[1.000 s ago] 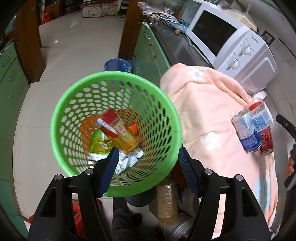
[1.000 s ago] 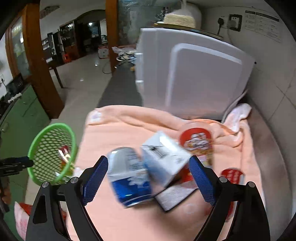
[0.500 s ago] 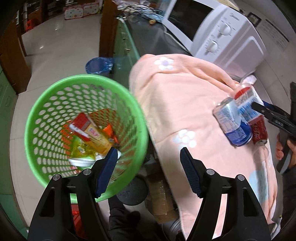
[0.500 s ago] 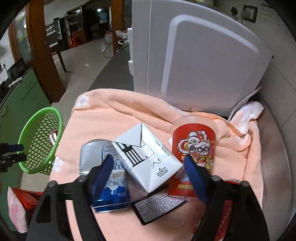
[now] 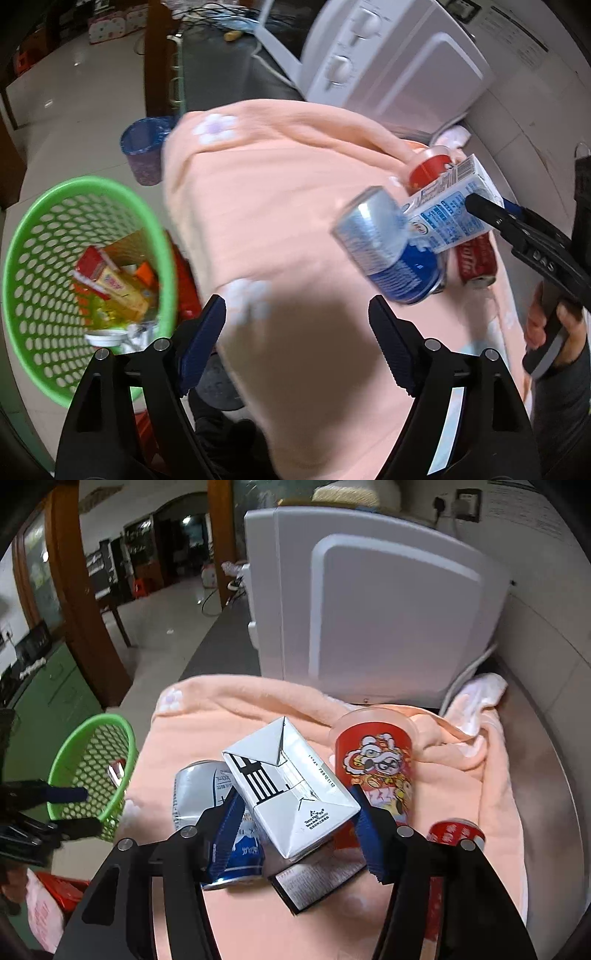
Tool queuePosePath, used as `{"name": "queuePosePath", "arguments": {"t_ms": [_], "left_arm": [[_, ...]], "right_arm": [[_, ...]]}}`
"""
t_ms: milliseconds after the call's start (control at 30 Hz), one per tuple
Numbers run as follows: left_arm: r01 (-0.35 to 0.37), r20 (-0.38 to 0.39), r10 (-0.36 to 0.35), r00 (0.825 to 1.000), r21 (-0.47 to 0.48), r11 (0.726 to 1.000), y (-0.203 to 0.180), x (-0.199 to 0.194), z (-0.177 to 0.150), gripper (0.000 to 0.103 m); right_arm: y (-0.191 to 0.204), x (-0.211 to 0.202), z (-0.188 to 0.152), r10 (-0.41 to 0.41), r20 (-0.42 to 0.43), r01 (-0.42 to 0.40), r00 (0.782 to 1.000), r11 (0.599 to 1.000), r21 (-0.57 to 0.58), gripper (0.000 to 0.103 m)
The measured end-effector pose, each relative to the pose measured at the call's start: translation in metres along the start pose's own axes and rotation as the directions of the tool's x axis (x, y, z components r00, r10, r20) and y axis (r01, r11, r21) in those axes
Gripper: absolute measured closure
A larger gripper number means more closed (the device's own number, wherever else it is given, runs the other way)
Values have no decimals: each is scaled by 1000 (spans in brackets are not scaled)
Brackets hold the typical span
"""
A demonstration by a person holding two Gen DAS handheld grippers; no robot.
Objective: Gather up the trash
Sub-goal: 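Grasp the blue-white can with the left tool while the right tool grasps the white carton, then carry the blue-white can and white carton toward the green basket with both tools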
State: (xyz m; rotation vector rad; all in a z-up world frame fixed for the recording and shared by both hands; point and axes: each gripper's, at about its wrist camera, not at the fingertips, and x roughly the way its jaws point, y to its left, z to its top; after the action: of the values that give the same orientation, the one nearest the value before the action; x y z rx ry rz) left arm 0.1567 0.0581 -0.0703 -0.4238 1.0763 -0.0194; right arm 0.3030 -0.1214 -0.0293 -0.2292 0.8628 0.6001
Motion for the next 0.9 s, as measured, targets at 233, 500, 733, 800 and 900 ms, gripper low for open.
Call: {"name": "queuePosePath", "arguments": {"t_ms": [233, 500, 733, 800, 900], "left_arm": [[47, -54, -49, 997, -36, 998, -38, 25, 17, 24], [35, -85, -43, 995, -102, 994, -68, 49, 36, 16], [-64, -126, 46, 991, -148, 987, -85, 78, 49, 15], [-88, -143, 64, 988, -164, 983, -87, 87, 52, 15], [-125, -164, 96, 982, -177, 976, -89, 100, 55, 15]], "right_arm": [[-18, -34, -11, 1, 42, -4, 999, 998, 67, 48], [-36, -62, -31, -16, 69, 8, 997, 994, 109, 48], [-44, -76, -45, -15, 85, 3, 996, 991, 130, 48], [-44, -78, -48, -13, 87, 2, 996, 991, 133, 48], [-46, -75, -51, -7, 83, -4, 997, 990, 141, 48]]}}
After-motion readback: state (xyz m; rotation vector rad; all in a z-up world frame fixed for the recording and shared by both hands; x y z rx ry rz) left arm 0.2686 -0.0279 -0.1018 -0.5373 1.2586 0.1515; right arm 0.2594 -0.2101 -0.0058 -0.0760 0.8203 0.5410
